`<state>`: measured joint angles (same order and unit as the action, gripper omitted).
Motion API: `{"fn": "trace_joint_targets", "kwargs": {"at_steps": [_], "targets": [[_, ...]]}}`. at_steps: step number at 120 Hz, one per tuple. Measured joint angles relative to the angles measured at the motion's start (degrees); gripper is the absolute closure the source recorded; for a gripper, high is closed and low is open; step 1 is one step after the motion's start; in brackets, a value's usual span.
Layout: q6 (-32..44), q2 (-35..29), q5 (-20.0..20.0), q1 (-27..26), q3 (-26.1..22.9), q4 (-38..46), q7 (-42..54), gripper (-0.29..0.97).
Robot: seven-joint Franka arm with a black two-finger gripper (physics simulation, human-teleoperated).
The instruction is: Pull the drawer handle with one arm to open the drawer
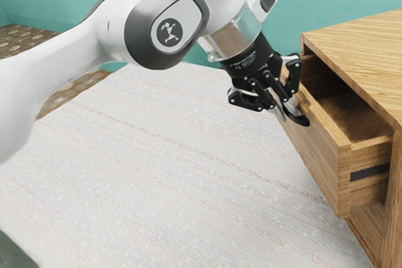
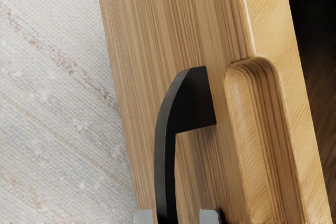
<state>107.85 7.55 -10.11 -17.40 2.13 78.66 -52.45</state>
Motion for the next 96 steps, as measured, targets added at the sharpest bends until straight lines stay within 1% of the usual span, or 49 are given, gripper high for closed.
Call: {"fn": "trace_joint_targets", "kwargs": {"at_steps": [81, 96], "targets": [[3.0, -7.1, -0.2, 1.2, -0.3, 9.4, -0.4, 0.79], [3.6, -8.8, -0.2, 0.8, 0.4, 11.4, -0.4, 0.79]]}}
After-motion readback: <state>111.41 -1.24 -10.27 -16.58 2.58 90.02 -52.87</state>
